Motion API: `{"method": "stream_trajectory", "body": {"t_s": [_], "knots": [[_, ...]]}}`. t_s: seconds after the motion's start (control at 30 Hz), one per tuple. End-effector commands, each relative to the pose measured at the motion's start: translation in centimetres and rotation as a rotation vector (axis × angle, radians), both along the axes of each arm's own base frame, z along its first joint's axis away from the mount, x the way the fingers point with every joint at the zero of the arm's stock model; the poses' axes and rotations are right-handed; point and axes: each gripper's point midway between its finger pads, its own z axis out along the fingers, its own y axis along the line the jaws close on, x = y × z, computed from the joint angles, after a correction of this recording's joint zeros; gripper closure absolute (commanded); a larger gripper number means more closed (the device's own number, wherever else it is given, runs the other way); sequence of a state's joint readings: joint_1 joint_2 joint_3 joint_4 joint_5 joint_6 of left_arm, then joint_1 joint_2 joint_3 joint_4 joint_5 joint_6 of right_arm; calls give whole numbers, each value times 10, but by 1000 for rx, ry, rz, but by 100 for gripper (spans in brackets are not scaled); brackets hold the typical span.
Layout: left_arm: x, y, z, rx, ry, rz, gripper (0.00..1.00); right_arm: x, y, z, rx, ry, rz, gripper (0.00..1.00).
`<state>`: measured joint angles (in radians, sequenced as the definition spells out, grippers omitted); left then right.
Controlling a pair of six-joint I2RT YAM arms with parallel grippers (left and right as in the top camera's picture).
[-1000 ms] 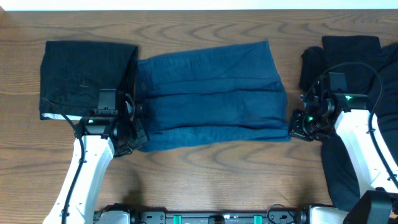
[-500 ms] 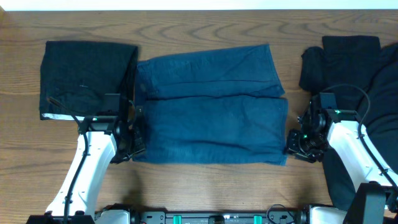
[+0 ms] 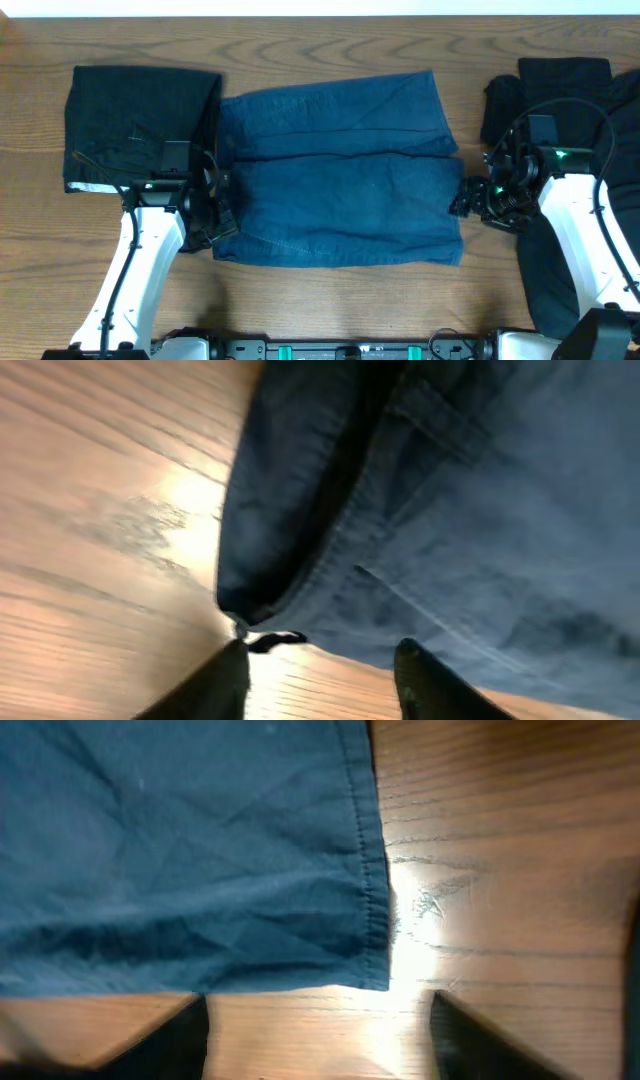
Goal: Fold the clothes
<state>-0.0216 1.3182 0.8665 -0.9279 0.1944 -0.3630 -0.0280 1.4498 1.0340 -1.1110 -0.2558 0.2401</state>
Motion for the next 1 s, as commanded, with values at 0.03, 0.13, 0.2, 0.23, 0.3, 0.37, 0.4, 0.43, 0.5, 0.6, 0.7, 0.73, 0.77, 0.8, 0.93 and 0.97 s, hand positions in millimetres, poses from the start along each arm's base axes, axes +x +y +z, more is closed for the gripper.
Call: {"method": "stream_trajectory", "body": {"t_s": [0.03, 0.13, 0.2, 0.23, 0.3, 0.37, 0.4, 0.43, 0.5, 0.6, 0.7, 0.73, 0.77, 0.8, 0.93, 0.97], "knots": [[3, -7, 3, -42, -9, -11, 66, -5, 13, -8, 10, -1, 55, 66], [3, -9, 1, -52, -9, -13, 68, -7, 21, -18, 11, -8, 88, 70], [3, -8, -2, -51, -8, -13, 67, -8, 27, -27, 11, -19, 106, 68], [4, -8, -4, -51, -8, -13, 67, -8, 28, -30, 11, -24, 107, 68], [5, -9, -9, -52, -11, -13, 68, -8, 31, -39, 12, -34, 99, 68], [7, -9, -16, -52, -13, -13, 67, -8, 31, -49, 13, -45, 93, 68], [7, -9, -20, -52, -12, -13, 67, -7, 31, -54, 14, -56, 90, 68], [8, -9, -23, -52, -10, -13, 67, -7, 31, -60, 15, -67, 90, 68], [7, -9, -29, -52, 3, -12, 68, -8, 31, -69, 16, -80, 90, 70], [4, -9, -34, -52, 32, -12, 67, -23, 34, -77, 40, -35, 85, 75], [0, -8, -38, -51, 58, -12, 67, -40, 33, -84, 41, 24, 80, 73], [0, -8, -39, -51, 62, -12, 67, -45, 33, -86, 40, 39, 80, 73], [-1, -8, -40, -51, 64, -12, 67, -50, 32, -89, 39, 54, 79, 72], [-2, -8, -40, -50, 65, -11, 67, -56, 32, -92, 38, 68, 79, 71], [-4, -8, -40, -50, 74, -11, 67, -68, 30, -100, 37, 113, 25, 69], [-5, -8, -40, -50, 78, -11, 67, -69, 30, -101, 37, 117, 19, 69]]}}
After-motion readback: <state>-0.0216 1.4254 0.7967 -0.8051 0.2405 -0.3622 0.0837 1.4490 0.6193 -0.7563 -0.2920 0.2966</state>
